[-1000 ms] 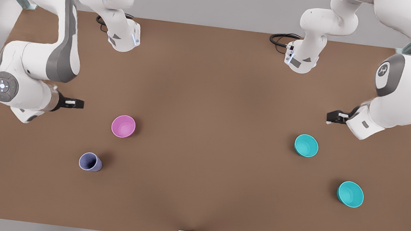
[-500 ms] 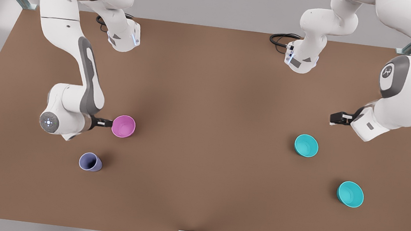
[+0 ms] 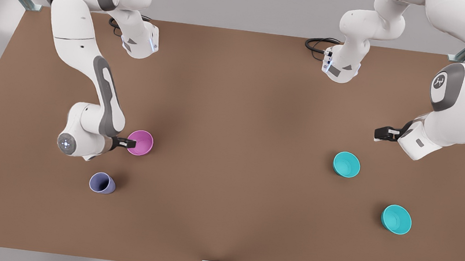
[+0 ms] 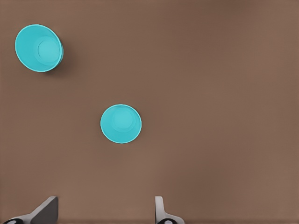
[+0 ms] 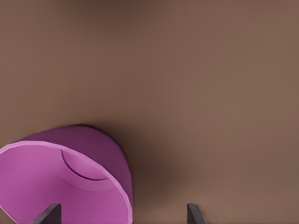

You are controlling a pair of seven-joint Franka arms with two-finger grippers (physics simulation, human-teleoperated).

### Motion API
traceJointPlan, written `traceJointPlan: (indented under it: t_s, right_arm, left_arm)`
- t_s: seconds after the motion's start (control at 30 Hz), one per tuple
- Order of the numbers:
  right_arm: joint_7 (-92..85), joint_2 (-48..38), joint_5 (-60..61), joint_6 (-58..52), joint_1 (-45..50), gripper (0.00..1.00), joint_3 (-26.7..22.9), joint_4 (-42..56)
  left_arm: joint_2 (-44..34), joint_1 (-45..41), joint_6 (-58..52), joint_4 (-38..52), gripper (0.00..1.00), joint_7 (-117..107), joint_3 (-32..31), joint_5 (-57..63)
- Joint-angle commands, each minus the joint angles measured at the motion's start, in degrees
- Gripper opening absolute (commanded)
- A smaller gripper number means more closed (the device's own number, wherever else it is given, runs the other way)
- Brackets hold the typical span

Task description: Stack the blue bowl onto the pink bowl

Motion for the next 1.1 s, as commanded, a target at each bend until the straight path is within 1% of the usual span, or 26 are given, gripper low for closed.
traceJointPlan:
  t_s: [0.0,0.13,0.17,0.2,0.23,0.27,0.3,0.43,0.5,0.57,0.6,0.63,0.7,0.73,0.8,0.9,0.97,1.07]
  right_arm:
    - [0.0,0.8,2.0,0.6,0.1,1.0,0.0,0.0]
    - [0.0,1.5,2.1,5.0,0.8,1.0,0.0,-2.1]
    - [0.0,1.6,2.1,5.2,0.8,0.96,0.0,-2.2]
    - [-0.2,1.6,2.1,5.1,0.8,0.62,0.0,-2.1]
    - [-0.3,1.7,2.1,4.8,0.8,0.39,0.0,-2.0]
    - [-0.4,1.7,2.1,4.6,0.7,0.23,0.0,-1.7]
    - [-0.6,1.7,2.1,4.4,0.7,0.21,0.0,-1.7]
    - [-0.5,1.6,2.1,4.3,0.8,0.21,0.0,-1.2]
    - [-0.2,1.3,2.3,2.3,1.0,0.21,0.3,-0.5]
    - [0.5,0.8,5.2,1.2,1.0,0.21,2.6,1.1]
    - [0.7,0.9,9.1,1.2,1.5,0.21,3.7,2.0]
    - [2.3,0.9,11.5,1.1,3.2,0.21,3.7,3.0]
    - [9.9,1.3,11.9,1.2,7.9,0.21,4.0,6.9]
    - [15.0,2.9,12.1,1.3,10.5,0.21,4.0,10.3]
    - [22.7,10.0,12.1,1.8,15.0,0.21,4.0,20.3]
    - [34.7,15.1,11.1,3.6,20.0,0.21,3.9,29.6]
    - [42.2,16.9,10.8,3.8,23.5,0.21,3.5,33.2]
    - [49.5,19.5,10.4,10.8,29.2,0.21,3.3,35.0]
  left_arm:
    - [0.0,0.0,0.0,0.0,1.0,0.0,0.0,0.0]
    - [-0.1,-0.1,0.0,0.0,1.0,0.0,-0.1,0.0]
    - [-0.1,-0.1,0.0,0.0,1.0,0.0,-0.1,0.1]
    - [-0.1,-0.1,0.0,0.0,1.0,0.0,-0.1,0.0]
    - [-0.1,-0.1,0.0,0.0,1.0,0.0,0.0,0.0]
    - [-0.1,-0.3,-0.1,0.0,1.0,-0.2,-0.1,0.0]
    - [-0.1,-0.3,-0.7,0.0,1.0,0.0,-0.1,0.0]
    - [0.0,-0.1,-0.7,0.0,1.0,0.0,0.0,0.0]
    - [-0.1,0.0,-0.7,0.0,1.0,0.0,0.0,0.0]
    - [-0.1,-0.1,-0.7,0.0,1.0,0.0,-0.1,0.0]
    - [-0.1,-0.1,-0.7,0.0,1.0,0.0,-0.1,0.1]
    - [0.0,-0.2,-0.7,0.0,1.0,0.0,-0.1,0.0]
    - [-0.1,-0.3,-0.8,0.0,1.0,-0.1,-0.1,0.0]
    - [-0.1,-0.3,-0.7,0.0,1.0,-0.1,-0.1,0.0]
    - [-0.1,-0.3,-0.8,0.0,1.0,-0.1,-0.1,0.0]
    - [-0.1,-0.4,-2.0,0.0,1.0,-0.2,-0.1,-0.1]
    - [-0.1,-0.4,-2.0,-0.1,1.0,-0.2,-0.1,-0.1]
    - [0.0,-0.4,-2.1,-0.1,1.0,-0.2,-0.1,-0.1]
